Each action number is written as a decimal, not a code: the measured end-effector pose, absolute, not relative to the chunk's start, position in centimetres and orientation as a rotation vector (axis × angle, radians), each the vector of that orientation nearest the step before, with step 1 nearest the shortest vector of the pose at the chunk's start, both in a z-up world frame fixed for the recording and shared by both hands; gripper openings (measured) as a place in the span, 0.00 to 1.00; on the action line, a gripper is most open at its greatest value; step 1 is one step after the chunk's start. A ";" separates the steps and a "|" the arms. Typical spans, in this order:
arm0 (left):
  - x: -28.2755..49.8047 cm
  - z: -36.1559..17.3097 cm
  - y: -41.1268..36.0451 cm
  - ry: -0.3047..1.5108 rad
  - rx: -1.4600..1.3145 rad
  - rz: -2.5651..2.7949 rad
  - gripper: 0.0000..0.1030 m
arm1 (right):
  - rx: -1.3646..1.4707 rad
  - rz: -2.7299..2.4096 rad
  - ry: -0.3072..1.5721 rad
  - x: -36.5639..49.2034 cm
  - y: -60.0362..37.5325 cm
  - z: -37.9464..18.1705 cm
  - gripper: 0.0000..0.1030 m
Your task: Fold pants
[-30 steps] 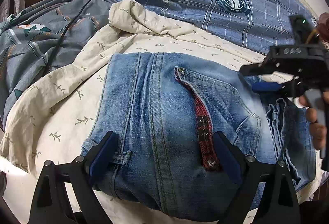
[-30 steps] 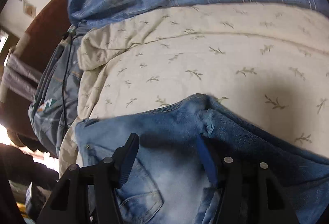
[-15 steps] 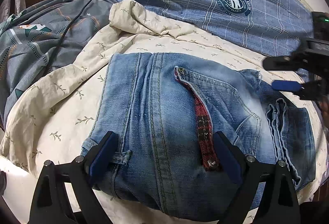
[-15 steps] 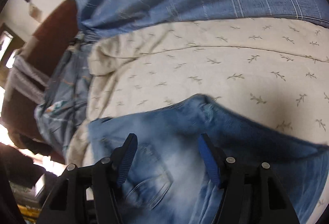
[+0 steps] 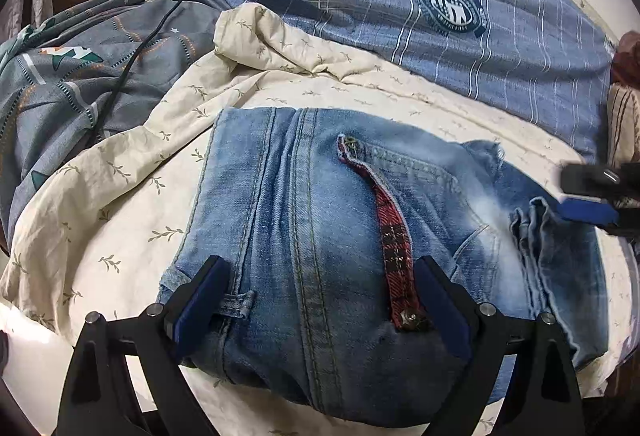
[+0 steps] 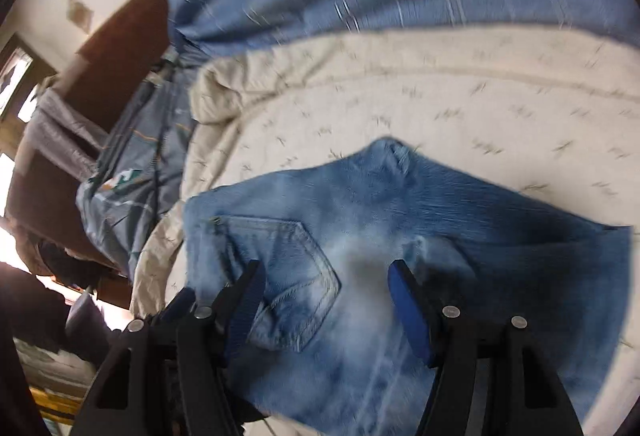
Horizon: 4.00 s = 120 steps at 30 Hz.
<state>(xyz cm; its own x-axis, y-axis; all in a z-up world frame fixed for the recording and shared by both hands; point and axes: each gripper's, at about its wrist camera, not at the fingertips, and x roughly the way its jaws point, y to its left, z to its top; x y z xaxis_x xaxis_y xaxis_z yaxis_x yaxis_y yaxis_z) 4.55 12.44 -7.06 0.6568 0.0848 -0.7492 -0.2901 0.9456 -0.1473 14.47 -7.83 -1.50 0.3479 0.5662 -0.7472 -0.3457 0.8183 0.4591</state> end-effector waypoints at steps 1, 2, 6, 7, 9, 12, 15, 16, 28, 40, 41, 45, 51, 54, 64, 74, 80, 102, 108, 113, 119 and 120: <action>4.4 -6.9 12.4 0.822 -0.268 0.216 0.91 | 0.234 0.587 1.040 13.7 -8.5 -1.1 0.65; 4.3 -6.7 12.4 0.813 -0.270 0.218 0.91 | 0.230 0.570 1.021 12.7 -9.4 -0.8 0.65; 3.7 -6.1 12.4 0.774 -0.280 0.220 0.91 | 0.261 0.523 0.978 9.3 -13.2 -1.1 0.65; 3.6 -6.1 12.4 0.769 -0.281 0.221 0.91 | 0.269 0.516 0.982 8.7 -13.8 -1.6 0.67; 3.5 -6.0 12.4 0.770 -0.276 0.226 0.91 | 0.257 0.506 1.031 8.3 -14.3 -3.6 0.70; 2.9 -5.1 12.5 0.762 -0.269 0.232 0.91 | 0.194 0.465 1.119 8.6 -14.1 -7.5 0.70; 0.8 -3.4 13.8 0.722 -0.333 0.233 0.91 | 0.246 0.504 1.046 7.8 -14.6 -6.4 0.71; 0.0 -3.1 14.3 0.717 -0.364 0.232 0.91 | 0.274 0.524 1.016 7.7 -14.9 -6.2 0.71; -1.5 -9.1 18.6 0.858 -0.927 0.179 0.91 | 0.385 0.528 0.918 6.7 -17.2 -6.6 0.71; -0.1 -10.8 20.6 0.869 -1.027 0.211 0.72 | 0.407 0.513 0.912 6.8 -18.2 -6.6 0.71; -0.1 -10.9 20.7 0.869 -1.035 0.214 0.71 | 0.402 0.515 0.914 6.8 -18.1 -6.6 0.71; 0.2 -11.1 20.7 0.877 -1.020 0.219 0.73 | 0.386 0.515 0.921 6.8 -17.6 -6.8 0.71; 0.4 -10.2 20.4 0.900 -0.941 0.264 0.39 | 0.385 0.507 0.919 6.7 -17.8 -6.9 0.71; 0.6 -8.6 19.7 0.887 -0.848 0.262 0.28 | 0.387 0.493 0.949 7.0 -17.9 -7.5 0.71; 2.2 0.9 11.0 0.723 -0.368 0.206 0.25 | 0.435 0.503 0.958 6.8 -18.5 -8.0 0.71; 2.5 5.2 -3.9 0.600 0.037 -0.032 0.24 | 0.802 0.417 0.653 3.5 -28.7 -5.7 0.71; 3.5 1.2 -11.9 0.687 0.199 -0.161 0.25 | 0.967 0.298 0.553 1.4 -34.5 -6.4 0.71; 2.1 0.7 0.6 0.769 -0.110 -0.204 0.77 | 0.814 0.652 0.642 0.8 -28.7 -2.4 0.71; 4.9 -5.8 -0.7 0.997 -0.088 -0.172 0.77 | 0.845 0.458 0.934 3.6 -27.3 -8.6 0.63; 3.9 -5.1 0.1 0.947 -0.153 -0.166 0.80 | 0.849 0.446 0.889 2.8 -28.0 -6.5 0.65; 3.6 -4.9 -1.1 0.938 -0.098 -0.185 0.81 | 0.771 0.534 0.817 2.8 -26.5 -2.4 0.67; 3.5 -6.0 -1.3 0.962 -0.089 -0.178 0.81 | 0.759 0.555 0.814 3.7 -26.2 -1.7 0.67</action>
<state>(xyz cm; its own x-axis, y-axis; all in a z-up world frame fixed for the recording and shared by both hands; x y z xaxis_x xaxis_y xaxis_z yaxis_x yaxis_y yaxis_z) 3.50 -1.30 -5.97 0.5584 -0.1904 -0.8074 0.1115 0.9817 -0.1544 3.66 -26.17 -1.73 0.5744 0.6934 -0.4350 -0.1516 0.6124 0.7759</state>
